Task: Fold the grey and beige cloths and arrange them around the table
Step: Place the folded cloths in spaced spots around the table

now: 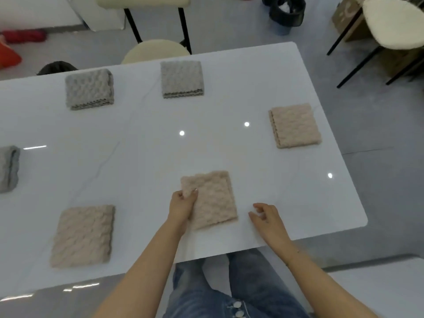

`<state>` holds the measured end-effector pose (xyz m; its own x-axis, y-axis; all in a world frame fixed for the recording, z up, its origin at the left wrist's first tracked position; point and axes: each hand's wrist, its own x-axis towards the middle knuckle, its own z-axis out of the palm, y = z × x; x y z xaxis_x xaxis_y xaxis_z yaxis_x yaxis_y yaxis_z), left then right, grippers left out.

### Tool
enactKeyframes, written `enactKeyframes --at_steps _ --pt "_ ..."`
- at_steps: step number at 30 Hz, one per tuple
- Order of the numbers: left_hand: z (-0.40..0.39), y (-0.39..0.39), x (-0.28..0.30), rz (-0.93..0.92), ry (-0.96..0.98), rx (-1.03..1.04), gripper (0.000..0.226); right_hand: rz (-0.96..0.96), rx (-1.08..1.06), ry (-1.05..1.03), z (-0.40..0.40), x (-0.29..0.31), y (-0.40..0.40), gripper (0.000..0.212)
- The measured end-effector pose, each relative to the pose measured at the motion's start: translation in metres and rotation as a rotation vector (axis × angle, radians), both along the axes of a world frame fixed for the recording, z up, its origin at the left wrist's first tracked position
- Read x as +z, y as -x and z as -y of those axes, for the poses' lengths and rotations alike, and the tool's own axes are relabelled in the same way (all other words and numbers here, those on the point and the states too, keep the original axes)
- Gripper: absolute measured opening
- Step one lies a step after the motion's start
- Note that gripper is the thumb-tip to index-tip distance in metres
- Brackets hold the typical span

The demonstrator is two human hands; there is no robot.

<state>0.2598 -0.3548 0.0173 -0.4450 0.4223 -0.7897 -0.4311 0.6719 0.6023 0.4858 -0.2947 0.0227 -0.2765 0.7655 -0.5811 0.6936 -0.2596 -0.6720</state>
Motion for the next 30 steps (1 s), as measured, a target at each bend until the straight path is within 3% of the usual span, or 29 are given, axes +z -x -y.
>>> enactKeyframes --at_steps 3,7,9,11,13,16,21,26,30 --pt "0.025 -0.015 0.008 0.019 -0.031 0.127 0.056 -0.069 -0.221 0.167 0.019 0.006 0.024 0.036" --pt "0.056 -0.017 0.023 -0.013 -0.038 -0.096 0.089 -0.181 -0.575 0.346 0.046 0.003 0.055 0.042" --pt "0.064 -0.006 0.020 -0.183 0.014 -0.201 0.099 -0.207 -0.708 0.397 0.058 -0.001 0.065 0.047" --pt "0.064 0.008 0.012 -0.436 0.004 -0.286 0.083 -0.193 -0.736 0.367 0.066 -0.005 0.070 0.045" --pt "0.057 0.020 0.004 -0.599 -0.046 -0.409 0.053 -0.183 -0.717 0.297 0.069 -0.007 0.074 0.037" --pt "0.056 0.024 0.001 -0.583 -0.030 -0.568 0.014 -0.183 -0.671 0.185 0.060 -0.006 0.075 0.028" --pt "0.089 -0.004 -0.002 -0.303 0.083 -0.584 0.026 -0.144 -0.392 0.055 0.021 -0.003 0.064 0.021" --pt "0.076 -0.006 0.004 -0.339 -0.014 -0.317 0.015 -0.078 -0.170 -0.007 0.006 -0.008 0.059 0.022" --pt "0.057 -0.004 0.009 -0.351 -0.056 -0.345 0.007 -0.035 -0.004 -0.026 0.006 -0.008 0.060 0.021"
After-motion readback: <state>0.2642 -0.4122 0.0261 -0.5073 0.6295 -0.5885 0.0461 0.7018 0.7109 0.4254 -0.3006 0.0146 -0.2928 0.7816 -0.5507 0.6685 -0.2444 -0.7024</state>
